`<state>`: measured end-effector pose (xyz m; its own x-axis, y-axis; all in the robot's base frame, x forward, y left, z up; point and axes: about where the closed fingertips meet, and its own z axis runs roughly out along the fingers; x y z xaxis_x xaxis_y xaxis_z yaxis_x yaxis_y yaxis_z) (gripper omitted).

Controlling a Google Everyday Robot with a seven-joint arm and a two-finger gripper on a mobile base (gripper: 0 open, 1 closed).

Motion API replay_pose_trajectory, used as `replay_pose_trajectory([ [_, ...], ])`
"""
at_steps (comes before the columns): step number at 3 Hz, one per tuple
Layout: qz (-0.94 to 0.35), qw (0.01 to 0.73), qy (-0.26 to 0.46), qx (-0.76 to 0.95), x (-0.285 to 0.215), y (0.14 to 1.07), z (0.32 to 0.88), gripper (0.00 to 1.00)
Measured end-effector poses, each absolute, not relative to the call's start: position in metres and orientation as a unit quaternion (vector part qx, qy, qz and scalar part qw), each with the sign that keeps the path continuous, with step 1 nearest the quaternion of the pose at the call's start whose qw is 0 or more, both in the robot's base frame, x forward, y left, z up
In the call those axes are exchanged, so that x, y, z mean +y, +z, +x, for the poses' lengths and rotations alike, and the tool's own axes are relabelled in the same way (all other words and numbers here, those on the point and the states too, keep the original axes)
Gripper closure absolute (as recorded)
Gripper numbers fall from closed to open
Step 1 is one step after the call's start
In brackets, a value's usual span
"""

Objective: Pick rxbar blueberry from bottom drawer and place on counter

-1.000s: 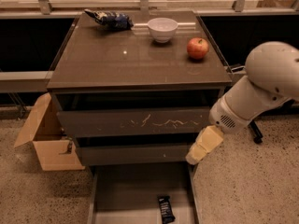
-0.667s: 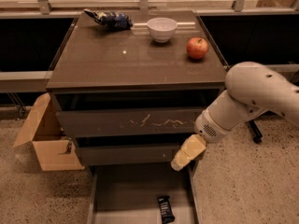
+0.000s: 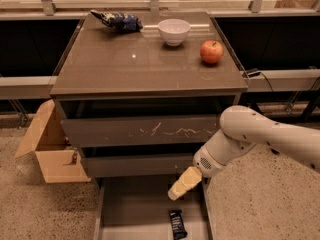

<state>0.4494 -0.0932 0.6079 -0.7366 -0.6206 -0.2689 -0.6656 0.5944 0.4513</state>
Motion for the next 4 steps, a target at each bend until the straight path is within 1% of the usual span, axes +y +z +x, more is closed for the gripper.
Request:
replay_pose_trajectory([
  [1, -0.356, 0.040, 0.273, 0.893, -0.094, 0.603, 0.450, 0.00],
  [2, -0.322, 0.028, 0.298, 0.898, -0.096, 0.567, 0.453, 0.00],
  [3, -0.255, -0.006, 0.276, 0.927, -0.095, 0.509, 0.463, 0.00],
  [4, -0.216, -0.036, 0.260, 0.940, -0.087, 0.470, 0.468, 0.00],
])
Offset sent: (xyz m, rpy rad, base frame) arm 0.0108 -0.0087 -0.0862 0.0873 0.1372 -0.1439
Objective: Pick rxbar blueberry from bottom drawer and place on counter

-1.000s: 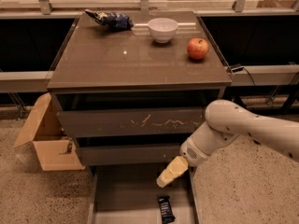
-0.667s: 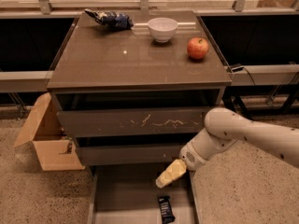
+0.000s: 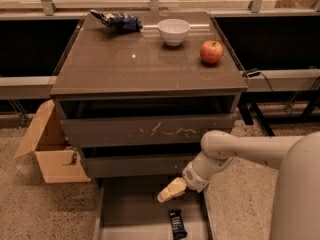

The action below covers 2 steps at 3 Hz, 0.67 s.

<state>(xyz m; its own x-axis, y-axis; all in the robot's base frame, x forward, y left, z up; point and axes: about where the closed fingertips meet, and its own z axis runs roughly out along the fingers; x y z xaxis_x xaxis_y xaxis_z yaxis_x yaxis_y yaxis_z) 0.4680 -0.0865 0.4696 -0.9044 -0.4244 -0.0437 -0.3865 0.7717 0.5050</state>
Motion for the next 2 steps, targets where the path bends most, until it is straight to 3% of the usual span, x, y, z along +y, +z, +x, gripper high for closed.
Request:
replay_pose_trajectory([
  [2, 0.156, 0.077, -0.266, -0.948, -0.072, 0.373, 0.462, 0.00],
])
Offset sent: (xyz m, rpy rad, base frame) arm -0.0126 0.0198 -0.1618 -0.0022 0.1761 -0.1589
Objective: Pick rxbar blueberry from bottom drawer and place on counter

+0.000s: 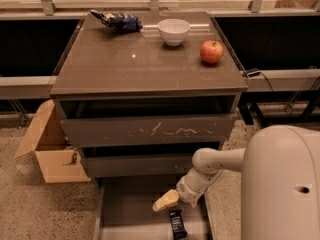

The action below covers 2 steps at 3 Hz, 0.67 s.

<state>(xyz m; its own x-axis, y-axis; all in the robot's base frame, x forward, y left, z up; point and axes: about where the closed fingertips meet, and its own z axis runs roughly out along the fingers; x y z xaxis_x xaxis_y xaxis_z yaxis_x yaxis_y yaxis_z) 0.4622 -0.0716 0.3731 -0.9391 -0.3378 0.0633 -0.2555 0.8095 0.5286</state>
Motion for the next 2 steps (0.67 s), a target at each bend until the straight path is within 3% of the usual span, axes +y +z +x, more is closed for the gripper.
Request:
replay_pose_trajectory([
  [2, 0.141, 0.088, -0.268, -0.949, -0.0733, 0.3246, 0.4613, 0.00],
])
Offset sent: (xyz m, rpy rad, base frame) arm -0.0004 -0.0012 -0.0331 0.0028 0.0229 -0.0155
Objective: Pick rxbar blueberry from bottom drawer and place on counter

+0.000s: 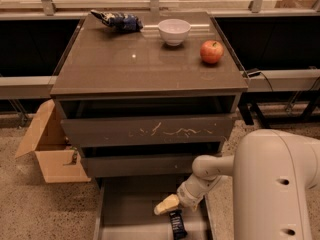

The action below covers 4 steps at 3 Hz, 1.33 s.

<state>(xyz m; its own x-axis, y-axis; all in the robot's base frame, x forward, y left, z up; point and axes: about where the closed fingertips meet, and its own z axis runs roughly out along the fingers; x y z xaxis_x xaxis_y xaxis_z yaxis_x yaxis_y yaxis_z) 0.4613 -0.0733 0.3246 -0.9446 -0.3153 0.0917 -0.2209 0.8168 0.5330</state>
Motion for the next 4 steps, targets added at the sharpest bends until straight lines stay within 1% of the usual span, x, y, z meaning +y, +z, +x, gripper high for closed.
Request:
replay_pose_trajectory([
  [2, 0.141, 0.053, -0.223, -0.963, -0.094, 0.269, 0.490, 0.00],
  [3, 0.145, 0.047, -0.215, -0.965, -0.093, 0.228, 0.503, 0.00],
  [4, 0.144, 0.046, -0.235, -0.960, -0.087, 0.208, 0.507, 0.00],
])
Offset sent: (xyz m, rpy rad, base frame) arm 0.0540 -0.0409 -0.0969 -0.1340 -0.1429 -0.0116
